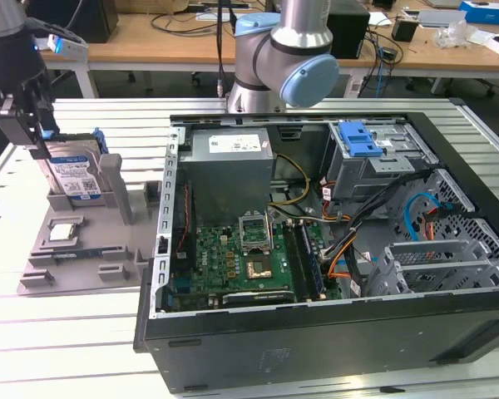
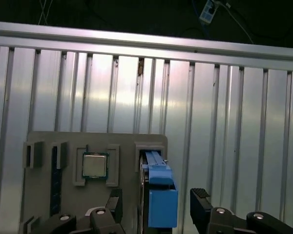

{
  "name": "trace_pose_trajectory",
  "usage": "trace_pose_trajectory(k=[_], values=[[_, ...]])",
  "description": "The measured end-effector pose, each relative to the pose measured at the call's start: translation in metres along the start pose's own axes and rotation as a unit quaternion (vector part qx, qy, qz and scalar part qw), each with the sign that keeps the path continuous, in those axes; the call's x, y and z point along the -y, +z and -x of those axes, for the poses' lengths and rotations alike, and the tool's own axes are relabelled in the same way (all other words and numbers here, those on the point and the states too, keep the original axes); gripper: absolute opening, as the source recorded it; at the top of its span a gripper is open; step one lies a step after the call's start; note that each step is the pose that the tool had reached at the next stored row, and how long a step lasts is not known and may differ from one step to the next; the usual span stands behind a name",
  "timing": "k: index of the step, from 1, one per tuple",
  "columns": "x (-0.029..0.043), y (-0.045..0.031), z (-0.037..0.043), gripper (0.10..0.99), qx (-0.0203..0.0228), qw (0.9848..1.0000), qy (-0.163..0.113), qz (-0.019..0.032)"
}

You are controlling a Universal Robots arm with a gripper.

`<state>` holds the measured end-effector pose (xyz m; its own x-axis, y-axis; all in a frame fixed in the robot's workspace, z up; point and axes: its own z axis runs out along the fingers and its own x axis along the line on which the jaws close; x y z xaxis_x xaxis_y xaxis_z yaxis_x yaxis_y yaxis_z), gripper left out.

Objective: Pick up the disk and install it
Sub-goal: 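Pick up the disk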

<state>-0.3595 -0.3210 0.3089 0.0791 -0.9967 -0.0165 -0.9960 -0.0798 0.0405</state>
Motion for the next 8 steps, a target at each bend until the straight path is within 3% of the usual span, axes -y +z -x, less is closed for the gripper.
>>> trace_pose_trajectory(k=[8], values=[[0.0024,0.0173,0.0033,0.659,-0.0004,1.0,-0.008,0.0]])
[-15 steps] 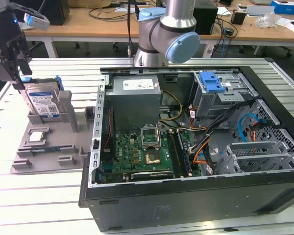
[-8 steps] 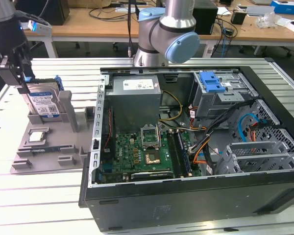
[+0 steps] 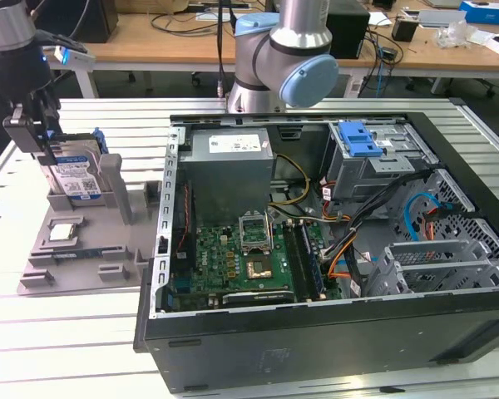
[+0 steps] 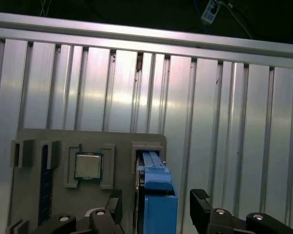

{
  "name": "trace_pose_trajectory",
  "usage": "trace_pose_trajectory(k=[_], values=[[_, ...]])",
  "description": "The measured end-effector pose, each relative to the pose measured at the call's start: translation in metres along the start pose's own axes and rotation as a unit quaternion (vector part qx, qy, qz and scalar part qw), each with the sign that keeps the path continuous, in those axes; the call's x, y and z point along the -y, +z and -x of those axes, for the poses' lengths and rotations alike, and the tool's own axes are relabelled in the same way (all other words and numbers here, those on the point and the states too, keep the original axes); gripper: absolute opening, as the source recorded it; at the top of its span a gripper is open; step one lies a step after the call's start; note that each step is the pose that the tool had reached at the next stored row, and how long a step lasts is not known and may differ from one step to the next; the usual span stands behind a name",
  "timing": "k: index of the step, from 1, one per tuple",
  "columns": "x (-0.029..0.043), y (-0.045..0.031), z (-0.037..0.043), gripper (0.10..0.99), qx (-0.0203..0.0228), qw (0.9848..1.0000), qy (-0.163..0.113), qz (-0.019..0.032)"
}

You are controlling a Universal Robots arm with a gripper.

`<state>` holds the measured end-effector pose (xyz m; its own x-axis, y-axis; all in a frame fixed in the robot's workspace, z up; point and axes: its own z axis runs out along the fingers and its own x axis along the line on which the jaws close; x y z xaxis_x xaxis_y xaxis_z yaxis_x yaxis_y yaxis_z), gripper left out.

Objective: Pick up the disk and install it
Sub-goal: 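Pick up the disk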

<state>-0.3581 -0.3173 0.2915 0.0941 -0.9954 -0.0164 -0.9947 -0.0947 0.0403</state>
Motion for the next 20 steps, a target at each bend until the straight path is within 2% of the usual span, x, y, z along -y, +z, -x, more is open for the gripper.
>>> trace_pose_trajectory(k=[11,15,16,20], values=[[0.0,0.0012,0.0,0.647,-0.0001,1.0,0.0,0.0001],[0.0,0.0012,0.0,0.396,0.0,1.0,0.0,0.0001],[0.0,0.0012,0.0,0.373,-0.0001,1.0,0.0,0.0],[0.0,0.0012,0.0,0.373,-0.0002,1.0,0.0,0.0001]])
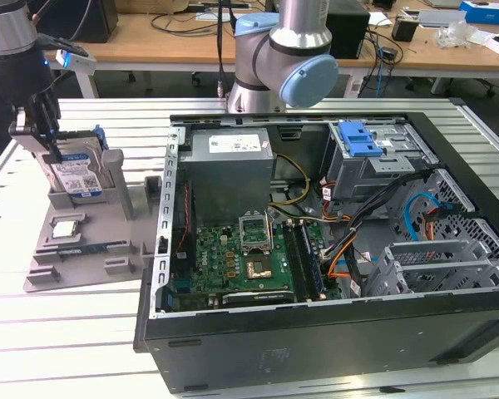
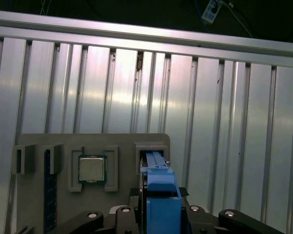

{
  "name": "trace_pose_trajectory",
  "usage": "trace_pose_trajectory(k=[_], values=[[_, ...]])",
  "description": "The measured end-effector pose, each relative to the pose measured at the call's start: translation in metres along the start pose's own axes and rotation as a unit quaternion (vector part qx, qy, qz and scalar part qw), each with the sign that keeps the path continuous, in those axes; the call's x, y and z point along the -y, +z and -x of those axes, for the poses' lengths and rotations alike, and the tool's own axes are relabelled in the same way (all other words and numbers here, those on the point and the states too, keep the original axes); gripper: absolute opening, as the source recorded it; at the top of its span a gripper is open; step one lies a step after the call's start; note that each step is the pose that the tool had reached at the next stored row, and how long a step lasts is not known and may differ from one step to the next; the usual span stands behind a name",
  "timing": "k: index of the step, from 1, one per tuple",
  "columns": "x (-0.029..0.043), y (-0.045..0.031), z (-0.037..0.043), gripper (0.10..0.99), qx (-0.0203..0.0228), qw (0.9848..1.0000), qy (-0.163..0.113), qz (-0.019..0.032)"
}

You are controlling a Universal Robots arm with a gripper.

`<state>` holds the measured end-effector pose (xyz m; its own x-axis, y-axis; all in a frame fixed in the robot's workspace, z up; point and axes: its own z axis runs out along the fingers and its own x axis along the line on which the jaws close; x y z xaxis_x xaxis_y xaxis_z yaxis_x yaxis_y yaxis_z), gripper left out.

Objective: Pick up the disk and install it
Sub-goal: 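Pick up the disk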

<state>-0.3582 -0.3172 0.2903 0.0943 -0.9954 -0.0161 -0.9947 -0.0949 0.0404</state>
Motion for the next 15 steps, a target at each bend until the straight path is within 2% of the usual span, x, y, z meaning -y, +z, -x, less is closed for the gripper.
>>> trace_pose_trajectory(k=[7,11,14,15], values=[[0.0,0.0,0.0,0.373,-0.0001,1.0,0.0,0.0],[0.0,0.0,0.0001,0.373,0.0008,0.9995,0.031,-0.0005],[0.0,0.0,0.0,0.373,0.0019,0.9977,0.068,-0.001],[0.0,0.0,0.0,0.373,0.002,0.9977,0.068,-0.001]])
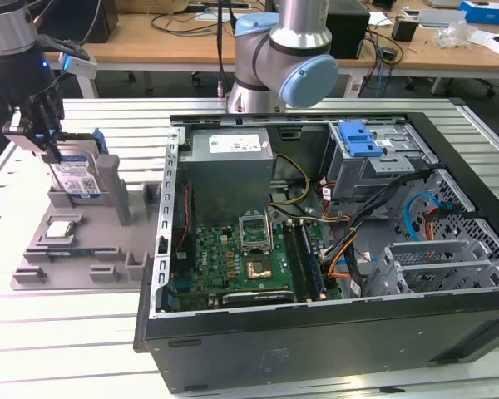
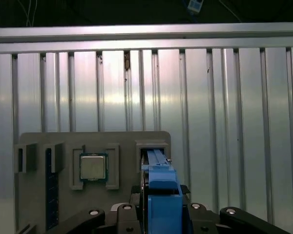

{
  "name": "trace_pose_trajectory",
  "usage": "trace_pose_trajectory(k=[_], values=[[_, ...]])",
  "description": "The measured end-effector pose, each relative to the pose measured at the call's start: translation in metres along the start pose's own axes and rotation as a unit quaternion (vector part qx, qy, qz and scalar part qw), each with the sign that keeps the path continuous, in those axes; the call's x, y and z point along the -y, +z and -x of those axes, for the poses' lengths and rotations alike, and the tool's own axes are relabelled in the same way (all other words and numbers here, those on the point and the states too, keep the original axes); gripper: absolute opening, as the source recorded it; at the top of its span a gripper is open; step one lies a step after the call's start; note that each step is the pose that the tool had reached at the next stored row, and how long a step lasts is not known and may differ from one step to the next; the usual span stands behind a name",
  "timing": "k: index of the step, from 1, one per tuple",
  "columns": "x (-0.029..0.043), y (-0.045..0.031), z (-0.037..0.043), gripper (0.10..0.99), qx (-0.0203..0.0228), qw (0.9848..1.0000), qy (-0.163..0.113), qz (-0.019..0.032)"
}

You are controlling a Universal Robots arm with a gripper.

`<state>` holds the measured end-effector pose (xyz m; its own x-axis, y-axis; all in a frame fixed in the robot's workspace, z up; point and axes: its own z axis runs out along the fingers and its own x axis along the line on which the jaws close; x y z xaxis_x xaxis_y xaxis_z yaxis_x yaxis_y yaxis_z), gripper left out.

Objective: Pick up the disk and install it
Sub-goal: 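Pick up the disk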

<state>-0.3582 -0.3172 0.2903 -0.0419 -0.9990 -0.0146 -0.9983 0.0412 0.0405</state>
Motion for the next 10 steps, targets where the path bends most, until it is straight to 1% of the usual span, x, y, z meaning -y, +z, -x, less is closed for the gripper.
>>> trace_pose_trajectory(k=[5,8,10], values=[[0.0,0.0,0.0,0.373,0.0,1.0,-0.002,0.0],[0.0,0.0,-0.0001,0.373,-0.0005,0.9999,-0.014,0.0002],[0.0,0.0,0.0,0.373,-0.0006,0.9999,-0.015,0.0002]])
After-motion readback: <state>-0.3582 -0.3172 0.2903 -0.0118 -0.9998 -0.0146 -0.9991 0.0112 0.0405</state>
